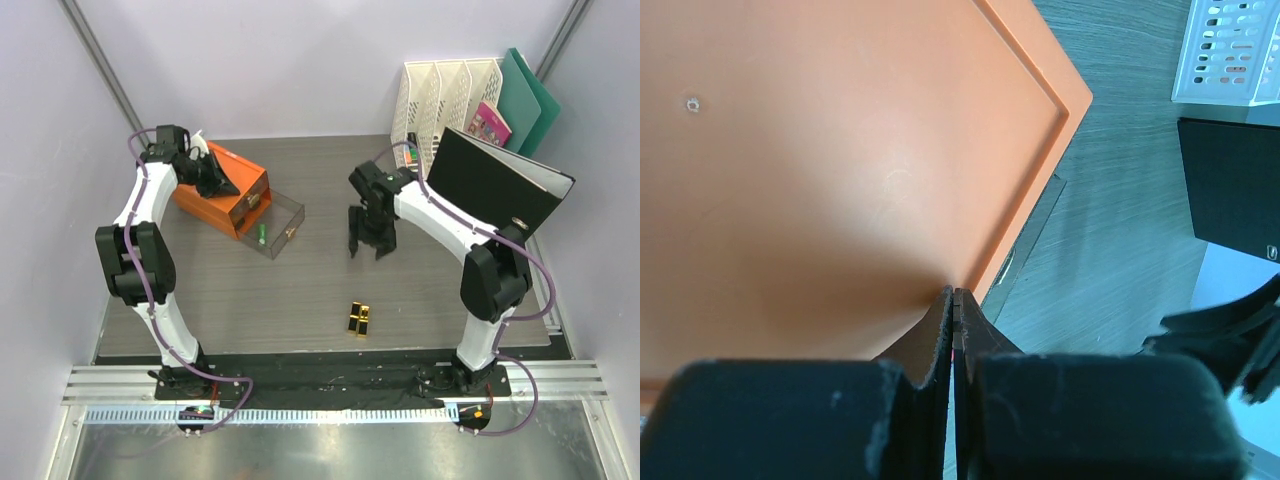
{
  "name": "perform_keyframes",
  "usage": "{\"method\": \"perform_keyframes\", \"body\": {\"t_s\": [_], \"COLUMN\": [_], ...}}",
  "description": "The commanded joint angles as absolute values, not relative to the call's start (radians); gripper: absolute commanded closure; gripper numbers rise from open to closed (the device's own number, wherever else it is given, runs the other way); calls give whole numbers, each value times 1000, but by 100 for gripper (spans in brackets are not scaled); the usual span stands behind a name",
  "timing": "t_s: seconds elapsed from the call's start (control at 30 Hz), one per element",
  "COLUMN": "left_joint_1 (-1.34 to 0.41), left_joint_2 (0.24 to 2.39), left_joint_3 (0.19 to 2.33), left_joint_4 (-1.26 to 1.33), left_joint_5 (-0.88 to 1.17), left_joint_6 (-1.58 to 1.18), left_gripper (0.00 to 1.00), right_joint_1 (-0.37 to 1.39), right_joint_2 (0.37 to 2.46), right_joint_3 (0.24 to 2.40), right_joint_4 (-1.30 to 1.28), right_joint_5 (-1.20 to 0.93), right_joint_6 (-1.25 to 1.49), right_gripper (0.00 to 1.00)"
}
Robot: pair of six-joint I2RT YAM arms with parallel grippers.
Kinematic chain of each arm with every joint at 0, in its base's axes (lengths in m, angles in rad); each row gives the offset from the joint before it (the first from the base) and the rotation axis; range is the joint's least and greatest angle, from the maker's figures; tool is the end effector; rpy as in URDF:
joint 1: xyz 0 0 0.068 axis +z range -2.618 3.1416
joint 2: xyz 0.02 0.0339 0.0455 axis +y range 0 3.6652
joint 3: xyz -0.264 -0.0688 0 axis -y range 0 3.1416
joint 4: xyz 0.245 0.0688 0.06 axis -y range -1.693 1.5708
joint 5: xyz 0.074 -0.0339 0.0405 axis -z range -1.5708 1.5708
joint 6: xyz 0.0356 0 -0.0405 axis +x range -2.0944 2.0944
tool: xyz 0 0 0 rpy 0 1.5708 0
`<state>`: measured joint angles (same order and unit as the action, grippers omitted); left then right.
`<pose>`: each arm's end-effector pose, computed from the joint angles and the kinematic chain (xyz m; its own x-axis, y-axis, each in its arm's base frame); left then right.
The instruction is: Organize the makeup
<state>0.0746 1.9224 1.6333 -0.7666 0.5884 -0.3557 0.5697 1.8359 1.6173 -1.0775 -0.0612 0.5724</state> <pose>0.4142 0.0111 0.2588 -0.8869 -0.3568 -0.2936 -0.1047 0.7741 -0.6243 0.3113 0.2020 0.2683 -0.9805 0.0140 -0.1961 -0.0253 0.9802 0.1964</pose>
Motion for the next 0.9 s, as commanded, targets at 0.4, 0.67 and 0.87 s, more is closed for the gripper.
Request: {"method": "perform_keyframes", "body": {"t_s": [0.4, 0.67, 0.87], "left_joint_1": [57, 55, 54], "left_joint_2": [2089, 2080, 2085], "left_joint_3": [1522, 1509, 1508], "left_joint_4": [-1065, -1058, -1058], "left_joint_5": [337, 336, 336], "left_joint_6": [-255, -256, -256], "left_gripper": [100, 100, 100], "right_joint_1": [604, 676, 695], "right_joint_2": [1701, 1795, 1859], "right_joint_3": [1259, 1272, 1284], "right_joint_4": [-1180, -1147, -1138], "right_joint_5": [-241, -294, -311], "right_joint_6": [557, 552, 546], "right_gripper": [42, 44, 46]}}
